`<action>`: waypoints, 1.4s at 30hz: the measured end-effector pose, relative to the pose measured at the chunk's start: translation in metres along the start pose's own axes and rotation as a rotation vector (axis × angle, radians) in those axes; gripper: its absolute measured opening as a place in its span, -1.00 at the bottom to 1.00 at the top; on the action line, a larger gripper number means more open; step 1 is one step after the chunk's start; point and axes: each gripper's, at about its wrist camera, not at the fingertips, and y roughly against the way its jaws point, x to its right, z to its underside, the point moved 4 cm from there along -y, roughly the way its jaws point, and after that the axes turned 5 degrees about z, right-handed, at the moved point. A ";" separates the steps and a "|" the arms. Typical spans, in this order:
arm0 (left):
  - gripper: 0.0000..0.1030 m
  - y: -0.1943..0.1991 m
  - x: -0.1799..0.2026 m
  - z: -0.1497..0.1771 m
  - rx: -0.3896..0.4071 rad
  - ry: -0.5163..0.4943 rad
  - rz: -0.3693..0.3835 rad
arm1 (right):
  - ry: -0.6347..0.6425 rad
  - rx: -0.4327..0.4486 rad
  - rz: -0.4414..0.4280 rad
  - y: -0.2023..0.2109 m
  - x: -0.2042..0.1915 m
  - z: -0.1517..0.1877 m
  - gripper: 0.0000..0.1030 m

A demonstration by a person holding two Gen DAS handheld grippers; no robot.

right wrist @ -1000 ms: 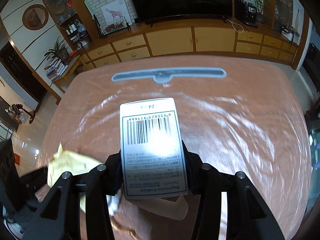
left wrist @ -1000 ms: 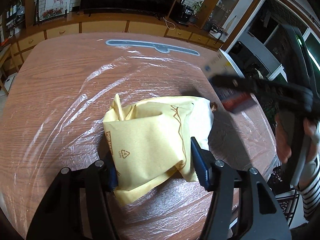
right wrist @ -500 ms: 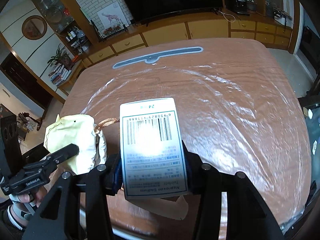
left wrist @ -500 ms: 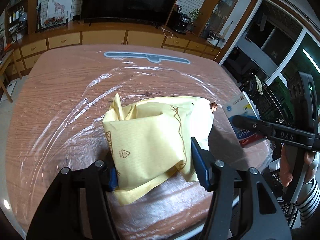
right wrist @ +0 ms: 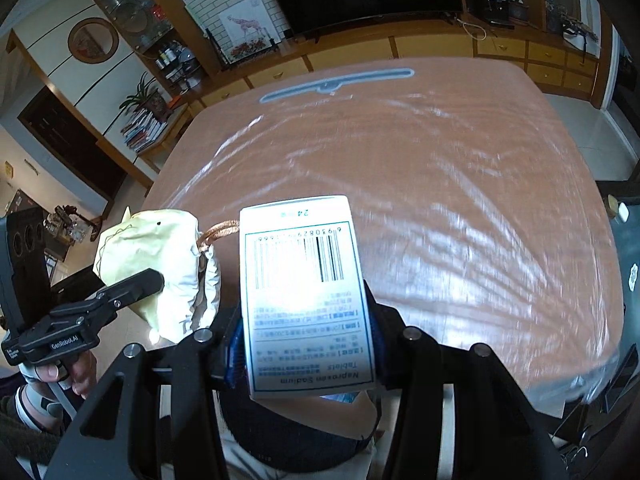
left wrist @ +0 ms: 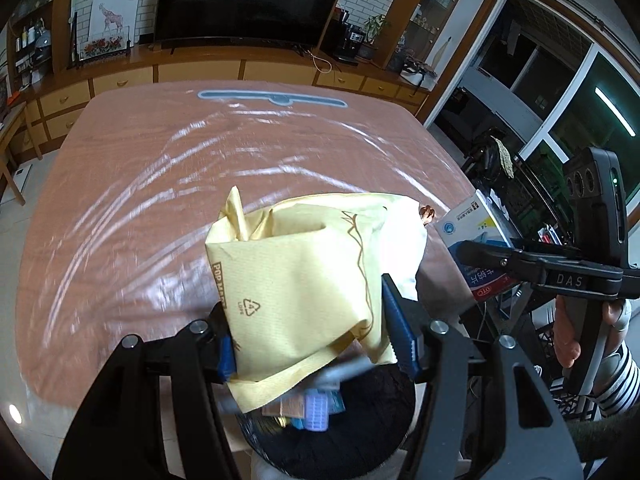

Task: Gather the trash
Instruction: 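Carry the white box and yellow pouch over the black bin with both tools, then open both tools to drop the white box and yellow pouch into the bin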

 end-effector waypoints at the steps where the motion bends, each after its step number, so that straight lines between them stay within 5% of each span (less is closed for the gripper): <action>1: 0.16 0.001 0.002 0.004 -0.004 -0.001 0.001 | 0.002 -0.005 -0.001 0.002 -0.001 0.006 -0.09; 20: 0.16 0.004 0.042 0.092 -0.127 -0.063 0.057 | 0.049 -0.145 -0.017 0.014 0.003 0.114 -0.09; 28: 0.16 -0.022 0.038 0.125 -0.213 -0.061 -0.013 | 0.068 -0.246 0.001 -0.018 0.003 0.147 -0.09; 42: 0.16 -0.073 0.014 0.144 -0.290 -0.060 -0.129 | 0.150 -0.316 0.093 -0.073 -0.009 0.153 -0.09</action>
